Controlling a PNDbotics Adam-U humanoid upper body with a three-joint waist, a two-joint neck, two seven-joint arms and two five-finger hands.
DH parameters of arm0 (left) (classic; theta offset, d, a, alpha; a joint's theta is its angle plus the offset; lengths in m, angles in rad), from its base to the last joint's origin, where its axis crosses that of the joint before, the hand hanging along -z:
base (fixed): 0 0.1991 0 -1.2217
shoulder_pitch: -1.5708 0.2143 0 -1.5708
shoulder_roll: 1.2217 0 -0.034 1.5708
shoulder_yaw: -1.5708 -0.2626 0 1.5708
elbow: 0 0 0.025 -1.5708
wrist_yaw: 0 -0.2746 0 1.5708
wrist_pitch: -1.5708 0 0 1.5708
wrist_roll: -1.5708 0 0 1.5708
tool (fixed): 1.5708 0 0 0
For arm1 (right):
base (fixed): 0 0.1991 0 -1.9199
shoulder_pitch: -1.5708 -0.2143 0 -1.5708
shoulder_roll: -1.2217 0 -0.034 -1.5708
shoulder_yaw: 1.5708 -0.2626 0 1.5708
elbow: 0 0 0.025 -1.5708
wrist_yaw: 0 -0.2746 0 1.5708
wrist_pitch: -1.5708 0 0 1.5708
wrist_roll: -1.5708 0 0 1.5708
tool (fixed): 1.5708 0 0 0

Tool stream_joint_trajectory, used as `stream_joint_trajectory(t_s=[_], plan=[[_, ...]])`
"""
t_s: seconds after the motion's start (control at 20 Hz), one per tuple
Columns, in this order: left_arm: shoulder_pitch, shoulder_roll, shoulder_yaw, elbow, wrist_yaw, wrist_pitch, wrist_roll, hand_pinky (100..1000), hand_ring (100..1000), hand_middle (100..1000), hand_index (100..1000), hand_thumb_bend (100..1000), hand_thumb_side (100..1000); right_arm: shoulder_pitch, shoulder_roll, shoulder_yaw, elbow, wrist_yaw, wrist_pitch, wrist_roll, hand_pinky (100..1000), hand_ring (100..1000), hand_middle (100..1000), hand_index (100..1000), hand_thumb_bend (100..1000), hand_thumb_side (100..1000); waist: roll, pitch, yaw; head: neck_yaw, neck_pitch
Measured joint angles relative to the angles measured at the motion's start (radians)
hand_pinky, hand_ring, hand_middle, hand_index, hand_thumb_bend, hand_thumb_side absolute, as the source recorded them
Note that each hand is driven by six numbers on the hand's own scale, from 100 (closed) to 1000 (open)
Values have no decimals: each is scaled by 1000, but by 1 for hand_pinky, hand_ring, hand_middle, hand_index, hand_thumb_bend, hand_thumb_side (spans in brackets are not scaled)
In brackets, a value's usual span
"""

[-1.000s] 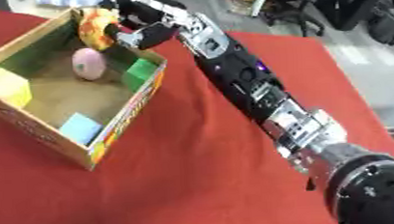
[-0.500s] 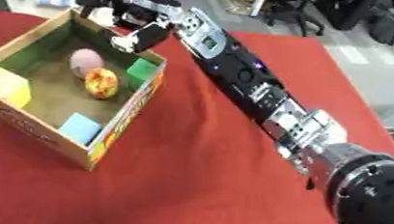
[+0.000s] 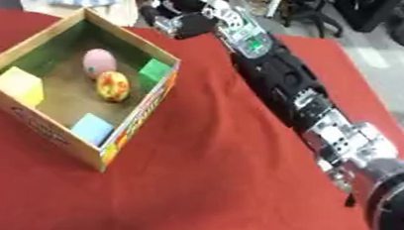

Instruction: Pick up objects on the table and place them in the box.

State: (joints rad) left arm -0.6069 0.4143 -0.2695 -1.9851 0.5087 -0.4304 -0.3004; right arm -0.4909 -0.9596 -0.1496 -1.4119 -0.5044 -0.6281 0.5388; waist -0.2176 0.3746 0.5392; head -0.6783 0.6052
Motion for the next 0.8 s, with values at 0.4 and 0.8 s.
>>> stream_joint_trajectory(t_s=[0.4, 0.8], plan=[[39, 17, 17, 0, -32, -14, 43, 819, 816, 778, 785, 100, 575, 240, -44, -136, -136, -276, -2, -2, 1000, 100, 704, 837, 100, 449, 30, -7, -48, 89, 0], [82, 48, 23, 0, -86, -43, 69, 818, 817, 780, 785, 100, 587, 549, 18, -266, -348, -334, -36, -36, 1000, 100, 709, 839, 100, 455, 45, -11, -100, 170, 0]])
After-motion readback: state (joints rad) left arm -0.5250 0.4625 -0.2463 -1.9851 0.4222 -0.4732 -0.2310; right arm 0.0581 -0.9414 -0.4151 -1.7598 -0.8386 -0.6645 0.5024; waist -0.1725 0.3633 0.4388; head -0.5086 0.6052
